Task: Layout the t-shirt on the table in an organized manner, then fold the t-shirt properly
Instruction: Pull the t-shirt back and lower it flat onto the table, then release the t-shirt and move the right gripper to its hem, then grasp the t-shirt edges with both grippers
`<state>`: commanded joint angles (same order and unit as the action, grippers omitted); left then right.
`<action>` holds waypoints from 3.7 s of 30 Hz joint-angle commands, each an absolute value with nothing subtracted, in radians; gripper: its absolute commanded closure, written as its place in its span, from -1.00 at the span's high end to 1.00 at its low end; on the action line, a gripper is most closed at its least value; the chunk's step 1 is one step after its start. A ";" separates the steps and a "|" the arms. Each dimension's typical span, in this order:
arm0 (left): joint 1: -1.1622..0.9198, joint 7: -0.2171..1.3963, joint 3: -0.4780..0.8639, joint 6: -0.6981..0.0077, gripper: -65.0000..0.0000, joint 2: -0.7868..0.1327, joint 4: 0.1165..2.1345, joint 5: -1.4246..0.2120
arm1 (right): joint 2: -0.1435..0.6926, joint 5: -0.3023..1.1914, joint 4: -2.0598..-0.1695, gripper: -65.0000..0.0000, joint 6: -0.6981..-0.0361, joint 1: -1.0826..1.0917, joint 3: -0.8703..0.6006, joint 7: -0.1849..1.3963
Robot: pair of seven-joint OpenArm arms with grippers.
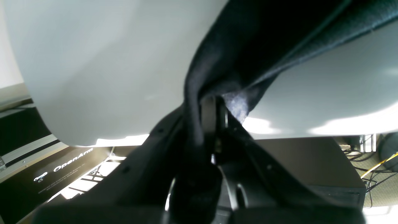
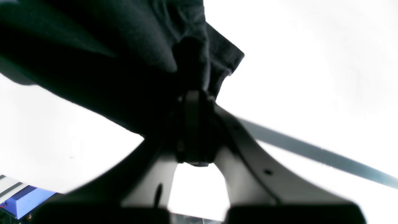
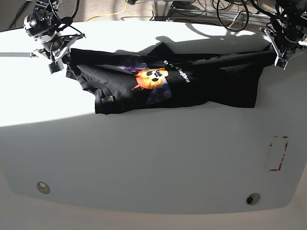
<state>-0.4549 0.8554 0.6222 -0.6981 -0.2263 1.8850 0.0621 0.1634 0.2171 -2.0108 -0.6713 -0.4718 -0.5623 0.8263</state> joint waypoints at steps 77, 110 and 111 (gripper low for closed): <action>0.005 1.024 0.722 -0.698 0.34 -0.295 1.936 0.056 | -0.001 0.295 -1.535 0.19 -0.698 0.022 -0.412 1.020; 0.196 1.017 0.578 -0.698 0.35 -0.263 1.643 0.056 | 0.005 0.295 -1.676 -1.00 -0.698 -0.077 -0.252 1.017; 0.214 1.007 0.578 -0.698 0.35 -0.262 1.610 0.056 | 0.005 0.295 -1.678 -1.00 -0.698 -0.077 -0.252 1.017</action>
<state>0.2140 1.0073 0.5777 -0.6981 -0.2616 1.6103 0.0560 0.0054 0.2954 -1.6778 -0.6981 -0.0775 -0.2524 1.0165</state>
